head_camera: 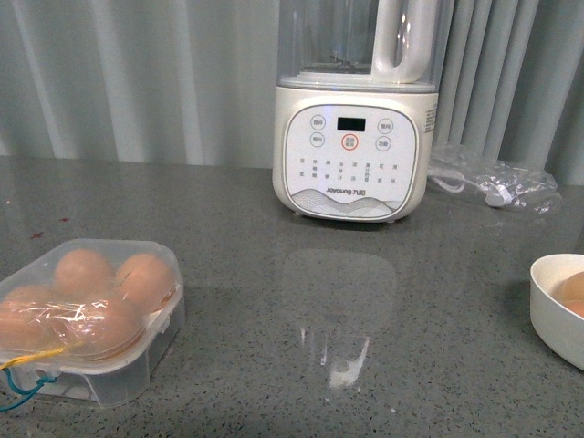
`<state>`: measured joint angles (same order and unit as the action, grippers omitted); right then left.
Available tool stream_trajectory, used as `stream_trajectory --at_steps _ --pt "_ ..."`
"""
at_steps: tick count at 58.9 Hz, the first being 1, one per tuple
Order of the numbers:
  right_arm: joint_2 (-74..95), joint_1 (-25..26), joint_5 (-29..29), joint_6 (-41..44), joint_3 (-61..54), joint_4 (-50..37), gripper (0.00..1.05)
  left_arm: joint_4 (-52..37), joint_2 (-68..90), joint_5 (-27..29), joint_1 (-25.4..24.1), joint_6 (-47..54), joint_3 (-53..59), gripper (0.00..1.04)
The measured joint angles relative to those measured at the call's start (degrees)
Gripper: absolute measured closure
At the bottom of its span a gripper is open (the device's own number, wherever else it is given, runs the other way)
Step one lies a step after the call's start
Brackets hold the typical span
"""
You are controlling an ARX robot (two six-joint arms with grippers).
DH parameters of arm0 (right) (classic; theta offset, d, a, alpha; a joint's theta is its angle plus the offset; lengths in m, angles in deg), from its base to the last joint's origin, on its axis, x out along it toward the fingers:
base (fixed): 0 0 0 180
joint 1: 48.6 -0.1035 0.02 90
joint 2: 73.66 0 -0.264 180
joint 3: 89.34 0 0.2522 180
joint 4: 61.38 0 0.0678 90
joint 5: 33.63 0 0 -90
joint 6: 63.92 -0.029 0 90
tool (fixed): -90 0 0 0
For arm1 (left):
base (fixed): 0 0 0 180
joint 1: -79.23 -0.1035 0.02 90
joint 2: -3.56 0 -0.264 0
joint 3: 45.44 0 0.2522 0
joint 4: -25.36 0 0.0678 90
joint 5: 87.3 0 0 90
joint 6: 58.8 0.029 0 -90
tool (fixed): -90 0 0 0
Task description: Put egg into box
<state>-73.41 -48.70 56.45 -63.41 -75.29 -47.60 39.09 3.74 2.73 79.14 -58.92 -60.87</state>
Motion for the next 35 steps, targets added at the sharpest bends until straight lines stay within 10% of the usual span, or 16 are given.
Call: stream_trajectory --at_steps 21,35 --pt "0.0 0.0 0.0 0.0 0.0 0.0 0.07 0.0 0.0 0.0 0.0 0.0 0.0 0.06" --pt "0.0 0.0 0.0 0.0 0.0 0.0 0.07 0.0 0.0 0.0 0.0 0.0 0.0 0.07"
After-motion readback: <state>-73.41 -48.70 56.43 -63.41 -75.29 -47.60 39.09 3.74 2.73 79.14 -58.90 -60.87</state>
